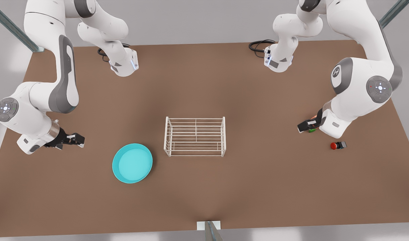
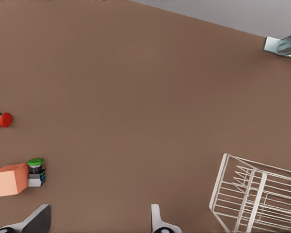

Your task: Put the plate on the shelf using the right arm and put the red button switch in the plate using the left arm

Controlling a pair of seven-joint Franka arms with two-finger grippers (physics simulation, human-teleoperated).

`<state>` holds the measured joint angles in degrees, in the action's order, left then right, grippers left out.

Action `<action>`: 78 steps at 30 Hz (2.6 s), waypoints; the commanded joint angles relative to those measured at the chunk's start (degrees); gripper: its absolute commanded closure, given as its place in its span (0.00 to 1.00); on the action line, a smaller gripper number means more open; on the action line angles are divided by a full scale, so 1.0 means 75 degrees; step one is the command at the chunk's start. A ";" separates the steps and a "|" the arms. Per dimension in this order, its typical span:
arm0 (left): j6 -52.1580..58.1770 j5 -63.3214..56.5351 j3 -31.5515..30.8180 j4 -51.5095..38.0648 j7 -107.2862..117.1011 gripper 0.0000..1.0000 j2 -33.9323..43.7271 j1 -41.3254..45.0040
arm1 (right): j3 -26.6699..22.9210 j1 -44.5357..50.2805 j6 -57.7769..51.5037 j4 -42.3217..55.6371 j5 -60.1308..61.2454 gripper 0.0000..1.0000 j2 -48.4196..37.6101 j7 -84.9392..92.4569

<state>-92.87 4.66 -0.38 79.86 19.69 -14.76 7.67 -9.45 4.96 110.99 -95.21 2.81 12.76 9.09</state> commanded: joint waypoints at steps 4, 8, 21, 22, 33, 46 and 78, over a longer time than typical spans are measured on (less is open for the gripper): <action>-0.0097 -0.0338 0.0051 0.0156 -0.2320 0.00 0.0000 -0.0179 | 0.0006 0.0019 -0.0069 -0.0043 0.0059 0.00 0.0243 0.0030; -0.0097 -0.0304 0.0063 0.0344 -0.2309 0.00 -0.0246 -0.0401 | 0.0018 0.0007 0.0060 -0.0008 0.0516 0.00 0.0689 0.0217; -0.0214 -0.0504 0.0063 0.0180 -0.2309 0.00 -0.0469 -0.0882 | 0.0088 -0.0591 0.0436 0.1152 0.2976 0.00 0.3337 0.0781; -0.0214 -0.0480 0.0063 0.0157 -0.2285 0.00 -0.0469 -0.0870 | 0.0088 -0.0591 0.0435 0.1152 0.3000 0.00 0.3408 0.0710; -0.0250 -0.0480 0.0063 0.0133 -0.2438 0.00 -0.0492 -0.1081 | 0.0171 -0.0333 0.0798 0.1140 0.2578 0.00 0.3947 0.1741; -0.0132 -0.0492 0.0063 0.0192 -0.2449 0.00 -0.0457 -0.1175 | 0.0288 -0.0298 0.0928 0.1363 0.2941 0.15 0.4451 0.1706; -0.0085 -0.0504 0.0039 0.0239 -0.2426 0.00 -0.0446 -0.1151 | 0.0229 -0.0298 0.0541 0.1937 0.2988 0.80 0.4498 0.1553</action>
<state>-93.55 0.92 -0.08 81.68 1.78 -18.17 -0.97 -7.69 2.72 116.71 -80.71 25.47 47.01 20.90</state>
